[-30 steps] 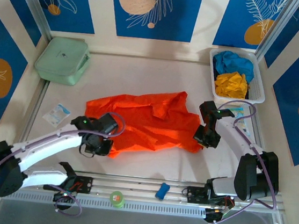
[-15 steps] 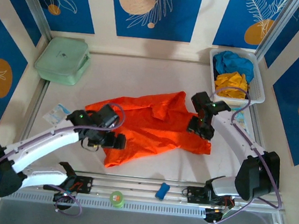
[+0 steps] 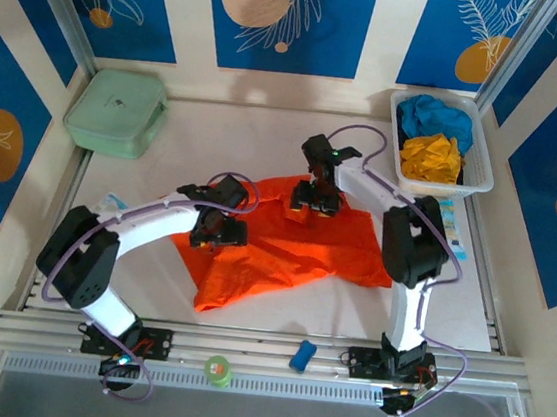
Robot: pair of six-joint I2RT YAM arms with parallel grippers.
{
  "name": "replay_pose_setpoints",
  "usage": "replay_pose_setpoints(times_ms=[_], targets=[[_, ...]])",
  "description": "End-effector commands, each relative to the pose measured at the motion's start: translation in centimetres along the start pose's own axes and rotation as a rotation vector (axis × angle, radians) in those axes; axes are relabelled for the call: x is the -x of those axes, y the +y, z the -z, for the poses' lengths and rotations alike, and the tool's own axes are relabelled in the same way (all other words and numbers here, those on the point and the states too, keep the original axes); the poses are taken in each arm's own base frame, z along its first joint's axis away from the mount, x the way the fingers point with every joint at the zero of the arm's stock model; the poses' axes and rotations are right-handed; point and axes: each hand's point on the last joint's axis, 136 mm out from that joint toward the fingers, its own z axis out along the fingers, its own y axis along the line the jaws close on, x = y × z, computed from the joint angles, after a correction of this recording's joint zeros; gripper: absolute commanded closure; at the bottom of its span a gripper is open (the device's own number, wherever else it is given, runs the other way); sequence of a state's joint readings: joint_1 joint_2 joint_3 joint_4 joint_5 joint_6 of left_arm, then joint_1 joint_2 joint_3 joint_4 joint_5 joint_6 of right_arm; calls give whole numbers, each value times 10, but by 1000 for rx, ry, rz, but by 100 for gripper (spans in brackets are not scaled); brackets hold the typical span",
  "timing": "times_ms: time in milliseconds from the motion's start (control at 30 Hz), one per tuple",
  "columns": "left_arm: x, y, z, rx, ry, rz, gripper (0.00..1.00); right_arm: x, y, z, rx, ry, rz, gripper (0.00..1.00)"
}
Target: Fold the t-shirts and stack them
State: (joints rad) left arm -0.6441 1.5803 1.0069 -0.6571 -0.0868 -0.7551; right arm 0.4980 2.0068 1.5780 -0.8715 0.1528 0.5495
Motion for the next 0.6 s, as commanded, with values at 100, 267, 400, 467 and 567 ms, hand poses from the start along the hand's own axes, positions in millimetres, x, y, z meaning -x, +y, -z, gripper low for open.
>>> replay_pose_setpoints(times_ms=[100,267,400,467,567], targets=[[3,5,-29,31,-11,31,20,0,18,-28,58,70,-5,50],[-8,9,-50,45,27,42,28,0,21,-38,75,91,-13,89],[-12,15,-61,78,43,31,41,12,26,-28,93,69,-9,100],[-13,18,-64,91,44,28,49,22,29,-17,104,46,-5,100],[-16,21,-68,95,45,30,58,45,33,6,130,-3,0,100]])
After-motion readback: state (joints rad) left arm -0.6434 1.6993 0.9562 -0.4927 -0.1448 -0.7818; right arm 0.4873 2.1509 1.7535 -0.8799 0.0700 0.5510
